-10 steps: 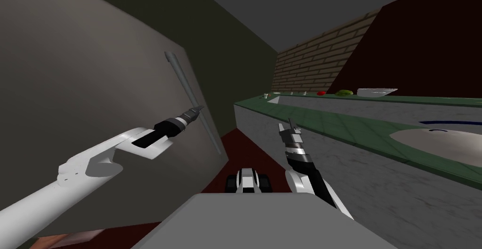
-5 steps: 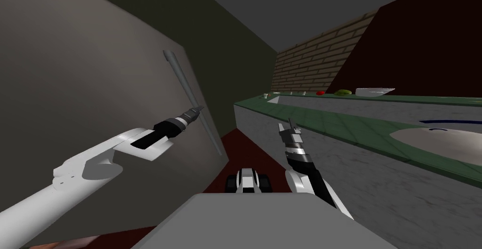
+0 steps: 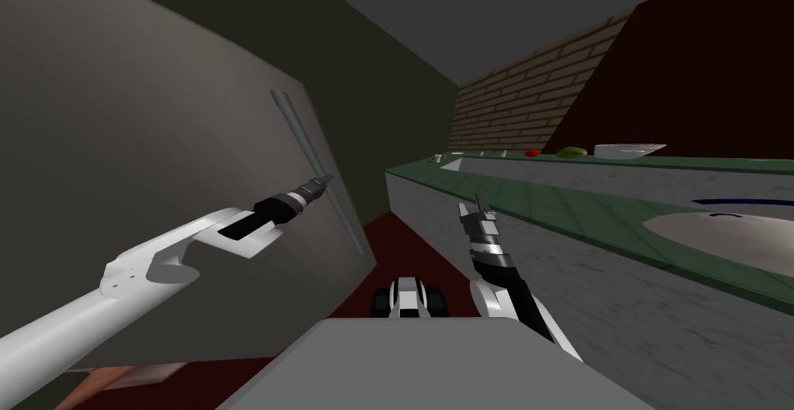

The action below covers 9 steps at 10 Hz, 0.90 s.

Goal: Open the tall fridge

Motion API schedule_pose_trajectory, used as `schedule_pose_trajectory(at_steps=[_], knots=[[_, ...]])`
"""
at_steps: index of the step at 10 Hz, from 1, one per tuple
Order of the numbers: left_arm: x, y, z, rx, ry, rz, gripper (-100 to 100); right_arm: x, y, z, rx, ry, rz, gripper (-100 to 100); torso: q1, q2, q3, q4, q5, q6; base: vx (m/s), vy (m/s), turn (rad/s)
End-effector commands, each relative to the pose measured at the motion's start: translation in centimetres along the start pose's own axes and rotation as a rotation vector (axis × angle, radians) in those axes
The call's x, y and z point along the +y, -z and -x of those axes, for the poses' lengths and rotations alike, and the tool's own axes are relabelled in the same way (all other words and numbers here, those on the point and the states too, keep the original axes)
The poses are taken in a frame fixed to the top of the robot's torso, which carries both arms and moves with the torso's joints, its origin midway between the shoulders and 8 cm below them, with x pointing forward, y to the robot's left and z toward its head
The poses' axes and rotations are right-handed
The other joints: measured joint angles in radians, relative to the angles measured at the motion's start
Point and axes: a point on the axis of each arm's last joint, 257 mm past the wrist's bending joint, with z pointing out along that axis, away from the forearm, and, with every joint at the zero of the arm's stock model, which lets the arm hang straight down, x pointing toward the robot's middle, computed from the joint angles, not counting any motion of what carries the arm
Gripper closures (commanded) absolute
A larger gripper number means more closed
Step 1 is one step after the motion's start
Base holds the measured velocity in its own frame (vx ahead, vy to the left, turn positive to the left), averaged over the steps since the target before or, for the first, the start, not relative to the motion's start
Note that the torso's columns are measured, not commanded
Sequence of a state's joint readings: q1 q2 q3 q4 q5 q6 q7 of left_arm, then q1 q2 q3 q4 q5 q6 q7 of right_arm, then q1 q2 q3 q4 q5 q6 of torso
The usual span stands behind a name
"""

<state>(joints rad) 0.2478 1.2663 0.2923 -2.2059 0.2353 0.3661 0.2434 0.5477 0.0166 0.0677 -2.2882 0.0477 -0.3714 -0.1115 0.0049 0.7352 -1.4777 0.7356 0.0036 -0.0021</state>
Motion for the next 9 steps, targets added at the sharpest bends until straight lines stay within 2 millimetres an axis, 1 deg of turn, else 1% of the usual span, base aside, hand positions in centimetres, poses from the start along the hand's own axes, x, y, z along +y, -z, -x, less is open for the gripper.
schedule_pose_trajectory(at_steps=[1, 2, 3, 7, 8, 9], knots=[[1.2, -0.5, 0.5, 0.009, 0.009, -0.006, 100, 0.0, 0.0, 0.0, 0.000, 0.000, 0.000, 0, 0.001, 0.000, 0.000, 0.000, 0.000, 0.001, -0.019, -0.050, 0.037], [1.7, -0.7, 0.9, 0.012, 0.009, -0.006, 100, 0.0, 0.0, 0.0, 0.000, 0.000, 0.000, 0, 0.001, 0.001, 0.001, -0.001, 0.001, 0.001, -0.029, -0.079, 0.058], [1.7, -0.7, 0.9, 0.012, 0.010, -0.011, 100, 0.0, 0.0, 0.0, 0.000, 0.000, 0.000, 0, 0.001, 0.002, 0.002, 0.000, 0.001, -0.001, -0.027, -0.057, 0.036], [3.3, -1.1, 2.4, 0.019, 0.010, -0.028, 100, 0.0, 0.0, 0.0, 0.000, 0.000, 0.000, 0, 0.005, 0.002, 0.002, 0.001, 0.002, -0.002, -0.025, -0.056, 0.037], [2.5, -1.2, 2.1, 0.019, 0.005, -0.035, 100, 0.0, 0.0, 0.0, 0.000, 0.000, 0.000, 0, 0.004, 0.003, 0.002, 0.001, 0.002, -0.003, -0.008, -0.032, 0.007], [1.0, -1.1, 1.1, 0.044, 0.004, -0.069, 100, 0.0, 0.0, 0.0, 0.000, 0.000, 0.000, 0, 0.003, 0.003, 0.002, 0.002, 0.001, -0.001, -0.056, 0.025, 0.011]])
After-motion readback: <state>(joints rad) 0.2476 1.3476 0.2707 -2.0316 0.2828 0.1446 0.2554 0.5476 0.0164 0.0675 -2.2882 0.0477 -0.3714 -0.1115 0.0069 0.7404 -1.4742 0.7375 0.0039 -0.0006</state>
